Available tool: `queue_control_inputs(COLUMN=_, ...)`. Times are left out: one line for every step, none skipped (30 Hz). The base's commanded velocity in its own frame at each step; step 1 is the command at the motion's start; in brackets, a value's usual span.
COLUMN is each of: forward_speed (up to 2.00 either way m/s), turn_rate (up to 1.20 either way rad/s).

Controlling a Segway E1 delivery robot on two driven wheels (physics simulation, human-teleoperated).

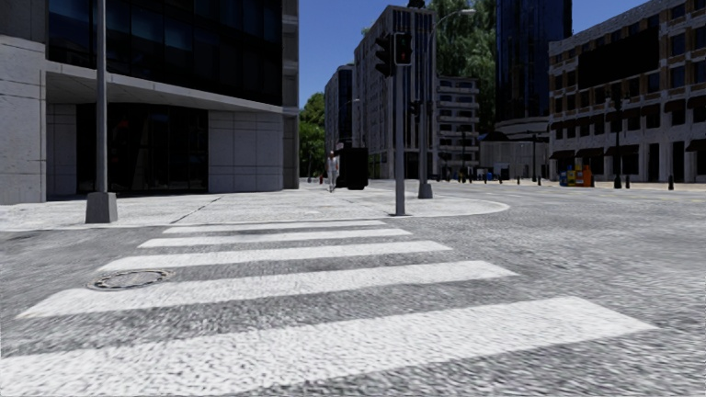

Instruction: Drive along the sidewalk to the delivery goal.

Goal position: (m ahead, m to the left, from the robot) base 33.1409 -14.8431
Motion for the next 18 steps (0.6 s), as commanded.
queue_control_inputs(forward_speed=1.61, turn_rate=0.46)
queue_control_inputs(forward_speed=1.61, turn_rate=0.46)
queue_control_inputs(forward_speed=1.61, turn_rate=0.46)
queue_control_inputs(forward_speed=1.61, turn_rate=0.46)
queue_control_inputs(forward_speed=1.61, turn_rate=0.46)
queue_control_inputs(forward_speed=1.61, turn_rate=0.46)
queue_control_inputs(forward_speed=1.61, turn_rate=0.46)
queue_control_inputs(forward_speed=1.61, turn_rate=0.46)
queue_control_inputs(forward_speed=1.61, turn_rate=0.46)
queue_control_inputs(forward_speed=1.61, turn_rate=0.46)
queue_control_inputs(forward_speed=1.61, turn_rate=0.46)
queue_control_inputs(forward_speed=1.61, turn_rate=0.46)
queue_control_inputs(forward_speed=1.61, turn_rate=0.46)
queue_control_inputs(forward_speed=1.61, turn_rate=0.46)
queue_control_inputs(forward_speed=1.61, turn_rate=0.46)
queue_control_inputs(forward_speed=1.60, turn_rate=0.44)
queue_control_inputs(forward_speed=1.60, turn_rate=0.27)
queue_control_inputs(forward_speed=2.00, turn_rate=0.00)
